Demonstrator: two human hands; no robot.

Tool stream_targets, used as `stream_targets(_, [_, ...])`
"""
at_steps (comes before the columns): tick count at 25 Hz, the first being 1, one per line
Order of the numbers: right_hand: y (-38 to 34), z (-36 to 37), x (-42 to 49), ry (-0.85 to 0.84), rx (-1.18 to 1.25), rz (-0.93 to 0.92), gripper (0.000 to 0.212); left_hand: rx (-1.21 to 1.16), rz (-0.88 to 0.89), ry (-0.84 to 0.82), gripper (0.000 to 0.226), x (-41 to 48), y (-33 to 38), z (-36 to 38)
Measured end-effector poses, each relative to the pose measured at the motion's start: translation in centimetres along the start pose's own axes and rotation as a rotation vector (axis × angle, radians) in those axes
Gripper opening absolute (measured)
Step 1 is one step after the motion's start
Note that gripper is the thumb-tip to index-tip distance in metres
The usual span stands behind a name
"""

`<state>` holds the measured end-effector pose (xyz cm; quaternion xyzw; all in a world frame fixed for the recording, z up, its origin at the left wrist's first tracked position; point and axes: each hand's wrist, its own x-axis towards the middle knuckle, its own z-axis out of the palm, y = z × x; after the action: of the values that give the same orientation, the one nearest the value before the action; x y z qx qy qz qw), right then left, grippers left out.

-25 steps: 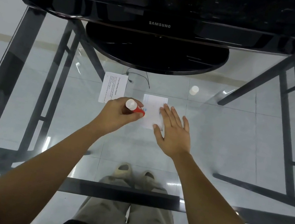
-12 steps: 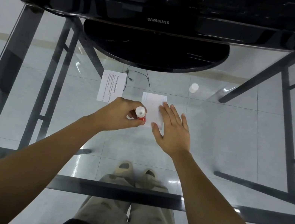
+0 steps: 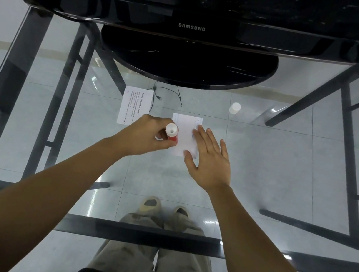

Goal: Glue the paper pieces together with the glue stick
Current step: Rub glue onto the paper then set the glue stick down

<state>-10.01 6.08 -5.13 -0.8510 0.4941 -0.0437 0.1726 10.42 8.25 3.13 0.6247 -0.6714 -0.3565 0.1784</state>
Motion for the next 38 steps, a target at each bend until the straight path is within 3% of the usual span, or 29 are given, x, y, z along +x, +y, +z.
stream_targets(3, [0.1,0.0,0.0,-0.003,0.004,-0.002,0.060,-0.010,-0.009,0.083,0.019,0.7,-0.1,-0.6])
stream_targets(8, [0.0,-0.1,-0.1,0.005,0.014,-0.003,0.061,0.011,0.048,-0.114,0.024,0.4,0.1,0.2])
stream_targets(14, [0.0,-0.2,-0.1,-0.009,0.002,-0.002,0.060,0.022,-0.025,0.082,0.020,1.8,-0.6,-0.8])
stream_targets(20, [-0.1,-0.5,-0.2,0.000,0.014,-0.013,0.060,0.033,0.064,-0.126,0.022,1.2,0.2,-0.1])
stream_targets(26, [-0.1,-0.4,-0.2,-0.019,0.006,-0.009,0.060,0.042,-0.016,0.114,0.019,3.5,-0.3,-2.0])
stream_targets(30, [0.0,-0.4,-0.2,-0.016,0.010,-0.009,0.060,-0.002,0.043,-0.125,0.021,2.4,0.4,-0.6])
stream_targets(32, [-0.1,-0.4,-0.2,-0.007,0.010,-0.011,0.060,-0.002,0.021,-0.159,0.021,2.7,0.1,-0.5])
stream_targets(38, [0.0,-0.3,-0.2,-0.023,0.006,-0.005,0.061,0.069,-0.048,0.108,0.021,5.3,-0.8,-2.3])
